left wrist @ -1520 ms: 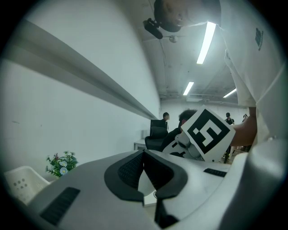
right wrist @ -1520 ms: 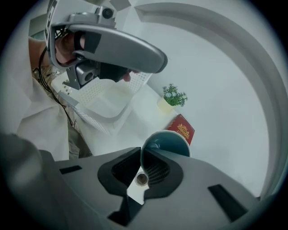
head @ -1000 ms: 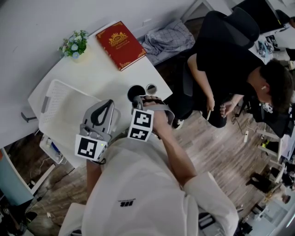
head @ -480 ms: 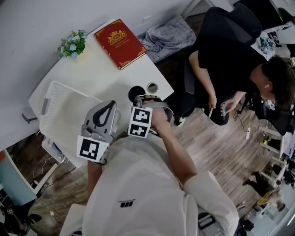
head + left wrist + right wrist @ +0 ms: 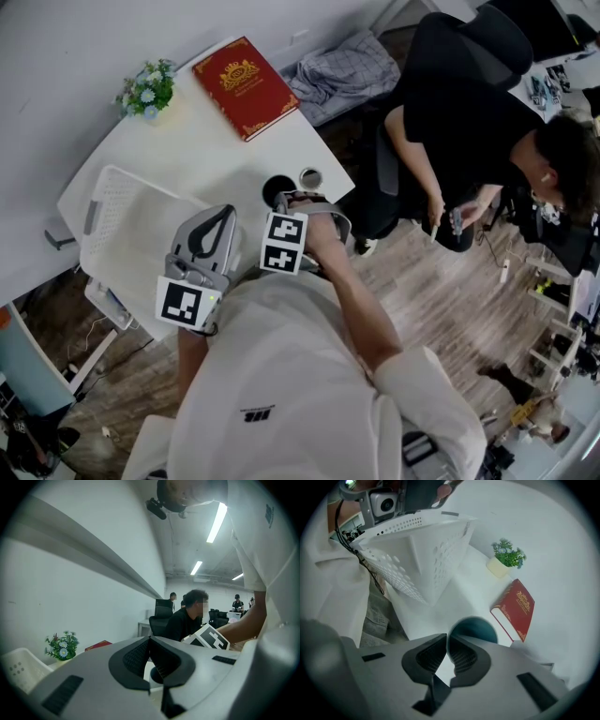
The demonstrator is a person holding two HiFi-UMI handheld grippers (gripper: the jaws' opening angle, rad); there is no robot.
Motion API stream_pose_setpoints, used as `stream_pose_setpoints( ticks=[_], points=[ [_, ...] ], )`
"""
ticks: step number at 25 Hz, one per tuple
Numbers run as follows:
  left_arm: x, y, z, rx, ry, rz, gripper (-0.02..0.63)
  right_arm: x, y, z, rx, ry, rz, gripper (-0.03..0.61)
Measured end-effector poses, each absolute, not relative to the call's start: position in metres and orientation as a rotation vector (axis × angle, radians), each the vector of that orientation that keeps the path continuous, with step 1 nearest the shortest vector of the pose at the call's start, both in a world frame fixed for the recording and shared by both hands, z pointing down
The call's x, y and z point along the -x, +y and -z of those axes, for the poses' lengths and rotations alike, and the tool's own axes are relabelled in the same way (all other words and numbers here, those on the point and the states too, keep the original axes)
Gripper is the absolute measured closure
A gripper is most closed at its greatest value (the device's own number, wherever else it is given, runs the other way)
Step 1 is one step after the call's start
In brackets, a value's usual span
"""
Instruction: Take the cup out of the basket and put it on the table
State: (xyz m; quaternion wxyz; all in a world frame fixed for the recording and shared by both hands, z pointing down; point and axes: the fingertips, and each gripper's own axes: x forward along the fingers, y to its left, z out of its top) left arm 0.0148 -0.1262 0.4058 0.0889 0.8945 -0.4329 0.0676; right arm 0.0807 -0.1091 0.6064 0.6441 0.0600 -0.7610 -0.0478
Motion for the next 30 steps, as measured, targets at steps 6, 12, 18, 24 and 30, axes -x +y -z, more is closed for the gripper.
stream_pose_setpoints(
  ticks=[6, 12, 18, 24, 30],
  points=[
    [-0.013, -0.128, -0.407, -2.653, -1.293, -0.202, 0.604, -0.082, -0.112, -0.612, -0.127, -1.721, 0.104, 0.548],
    [-0.013, -0.129, -0.408, -2.649, -1.291, -0.206, 0.604, -0.083, -0.116, -0.614, -0.125, -1.716, 0.093, 0.548],
    [-0.015, -0.128, -0.408, -2.653, -1.288, -0.201, 0.604, -0.081, -0.120, -0.612, -0.144, -1.710, 0.103, 0.546],
    [-0.015, -0.128, -0.410, -2.648, -1.286, -0.205, 0.604, -0.083, -0.122, -0.612, -0.160, -1.707, 0.115, 0.546],
    [-0.017, -0.129, -0.410, -2.650, -1.279, -0.202, 0.604, -0.084, -0.125, -0.609, -0.187, -1.710, 0.125, 0.546]
  ],
)
